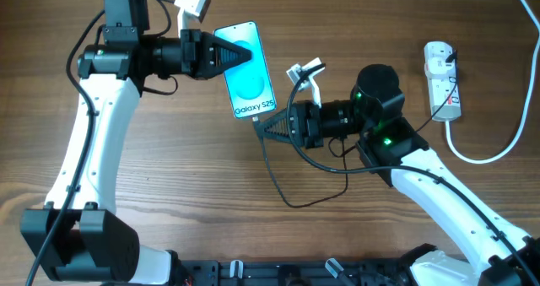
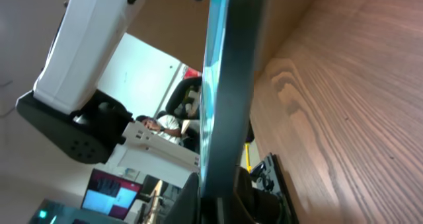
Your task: Plug charger to phone and switch on socket
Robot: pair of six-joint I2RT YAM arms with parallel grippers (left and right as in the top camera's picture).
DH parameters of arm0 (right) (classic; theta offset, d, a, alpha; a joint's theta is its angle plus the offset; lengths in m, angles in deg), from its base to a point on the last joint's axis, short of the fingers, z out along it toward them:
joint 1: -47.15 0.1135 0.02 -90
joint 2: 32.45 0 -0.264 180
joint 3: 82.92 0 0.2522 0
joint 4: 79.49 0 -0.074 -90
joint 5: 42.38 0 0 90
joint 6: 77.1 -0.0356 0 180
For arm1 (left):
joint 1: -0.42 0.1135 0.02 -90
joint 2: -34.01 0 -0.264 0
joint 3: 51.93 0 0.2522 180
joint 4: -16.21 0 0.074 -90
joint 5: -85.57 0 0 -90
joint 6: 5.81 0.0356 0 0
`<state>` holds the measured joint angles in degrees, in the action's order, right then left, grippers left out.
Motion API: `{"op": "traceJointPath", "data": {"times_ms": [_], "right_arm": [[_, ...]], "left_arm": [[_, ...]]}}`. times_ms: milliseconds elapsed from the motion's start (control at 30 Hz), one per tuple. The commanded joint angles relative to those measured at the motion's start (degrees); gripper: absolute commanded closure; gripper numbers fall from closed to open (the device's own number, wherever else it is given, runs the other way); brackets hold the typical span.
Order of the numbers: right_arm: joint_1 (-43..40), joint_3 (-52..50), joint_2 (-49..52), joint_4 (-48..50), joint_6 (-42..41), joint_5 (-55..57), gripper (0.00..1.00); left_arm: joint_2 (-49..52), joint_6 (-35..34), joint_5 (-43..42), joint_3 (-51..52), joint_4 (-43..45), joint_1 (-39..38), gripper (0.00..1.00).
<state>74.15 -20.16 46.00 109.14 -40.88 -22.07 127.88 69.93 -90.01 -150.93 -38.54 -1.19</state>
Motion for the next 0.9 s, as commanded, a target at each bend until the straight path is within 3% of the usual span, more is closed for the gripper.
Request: {"op": "traceJointPath", "data": {"times_ms": [0,867], "right_arm": [[-0.09,0.02,0.09,0.52,0.22,-1.97,0.96],[-0.09,0.02,0.09,2.03,0.2,1.95,0.96]], "left_arm": [[-0.87,-1.22,-2.05,-0.24,0.28,1.88,0.96],[-0.87,-1.14,-2.01,-0.24,-1.49,0.96,0.96]]}}
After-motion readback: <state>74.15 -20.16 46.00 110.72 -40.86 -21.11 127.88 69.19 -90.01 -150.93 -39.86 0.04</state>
